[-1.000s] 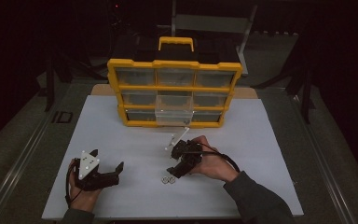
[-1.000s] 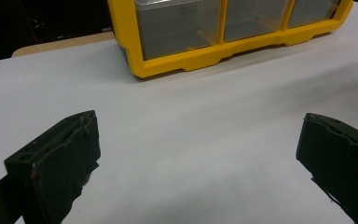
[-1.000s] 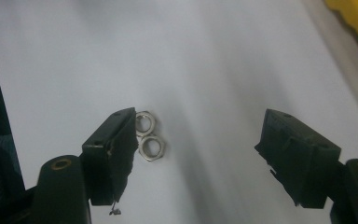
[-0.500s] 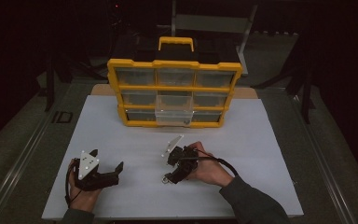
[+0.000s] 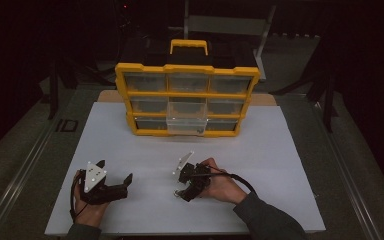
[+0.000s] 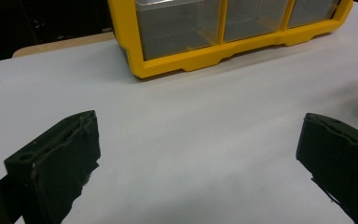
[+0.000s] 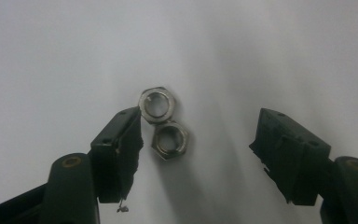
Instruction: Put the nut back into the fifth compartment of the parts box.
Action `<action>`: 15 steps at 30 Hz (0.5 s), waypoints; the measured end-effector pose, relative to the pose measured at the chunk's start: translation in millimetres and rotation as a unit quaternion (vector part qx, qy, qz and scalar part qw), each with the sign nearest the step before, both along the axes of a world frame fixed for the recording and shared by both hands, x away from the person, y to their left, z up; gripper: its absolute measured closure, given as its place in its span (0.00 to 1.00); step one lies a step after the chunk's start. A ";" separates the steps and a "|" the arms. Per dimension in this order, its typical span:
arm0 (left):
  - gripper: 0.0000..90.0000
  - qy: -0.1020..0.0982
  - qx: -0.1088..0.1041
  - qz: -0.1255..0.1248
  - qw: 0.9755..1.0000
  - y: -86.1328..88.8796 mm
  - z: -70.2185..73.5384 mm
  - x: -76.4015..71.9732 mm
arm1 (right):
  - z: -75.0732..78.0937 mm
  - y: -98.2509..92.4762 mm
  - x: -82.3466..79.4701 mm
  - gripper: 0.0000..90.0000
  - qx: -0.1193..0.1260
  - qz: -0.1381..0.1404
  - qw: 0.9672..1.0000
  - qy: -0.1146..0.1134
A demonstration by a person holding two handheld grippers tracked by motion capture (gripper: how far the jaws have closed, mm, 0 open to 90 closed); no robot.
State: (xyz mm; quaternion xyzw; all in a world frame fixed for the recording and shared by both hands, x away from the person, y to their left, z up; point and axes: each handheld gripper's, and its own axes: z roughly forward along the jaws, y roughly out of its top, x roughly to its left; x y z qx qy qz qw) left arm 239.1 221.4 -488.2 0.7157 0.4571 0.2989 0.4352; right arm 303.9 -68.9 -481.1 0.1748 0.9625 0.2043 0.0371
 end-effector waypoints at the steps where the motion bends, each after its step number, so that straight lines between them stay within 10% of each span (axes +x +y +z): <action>1: 0.00 0.000 0.000 0.000 1.000 0.2 0.0 0.1 | -0.9 0.9 -0.5 0.36 -0.002 0.002 1.000 0.000; 15: 0.00 0.000 0.001 -0.001 1.000 -0.2 0.0 0.0 | -12.3 -3.7 1.7 0.43 -0.030 -0.001 1.000 0.005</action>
